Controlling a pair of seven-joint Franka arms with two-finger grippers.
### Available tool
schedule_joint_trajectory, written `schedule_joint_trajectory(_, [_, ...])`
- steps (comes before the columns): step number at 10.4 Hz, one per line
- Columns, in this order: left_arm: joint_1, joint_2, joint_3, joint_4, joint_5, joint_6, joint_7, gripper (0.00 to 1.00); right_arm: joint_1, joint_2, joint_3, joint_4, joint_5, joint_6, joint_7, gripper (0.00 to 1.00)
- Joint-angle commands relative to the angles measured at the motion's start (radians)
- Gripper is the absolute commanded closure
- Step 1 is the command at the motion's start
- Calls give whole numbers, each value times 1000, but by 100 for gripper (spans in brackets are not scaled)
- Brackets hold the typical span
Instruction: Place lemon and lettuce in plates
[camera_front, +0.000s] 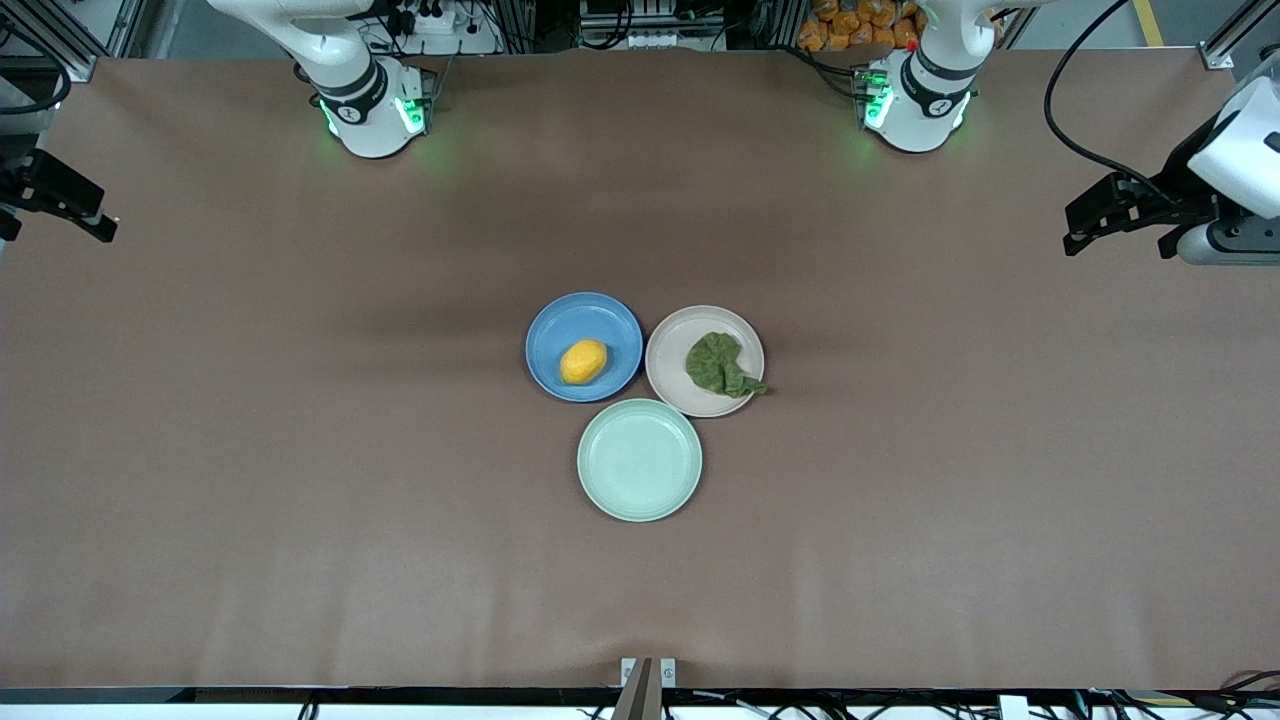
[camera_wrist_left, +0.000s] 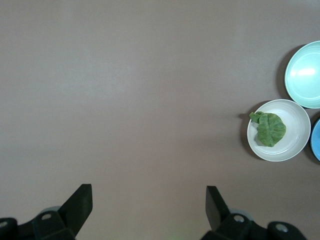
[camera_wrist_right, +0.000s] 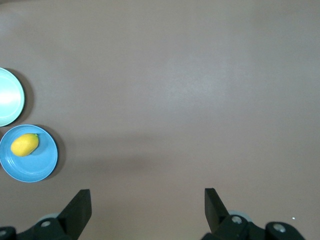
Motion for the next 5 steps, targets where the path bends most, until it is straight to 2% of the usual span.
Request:
schedule_joint_trajectory(1, [-2, -10, -1, 16, 15, -29, 17, 0, -17, 6, 10, 24, -11, -17, 1, 0])
schedule_joint_trajectory(5, [-2, -10, -1, 14, 15, -30, 17, 0, -17, 11, 10, 24, -11, -15, 1, 0])
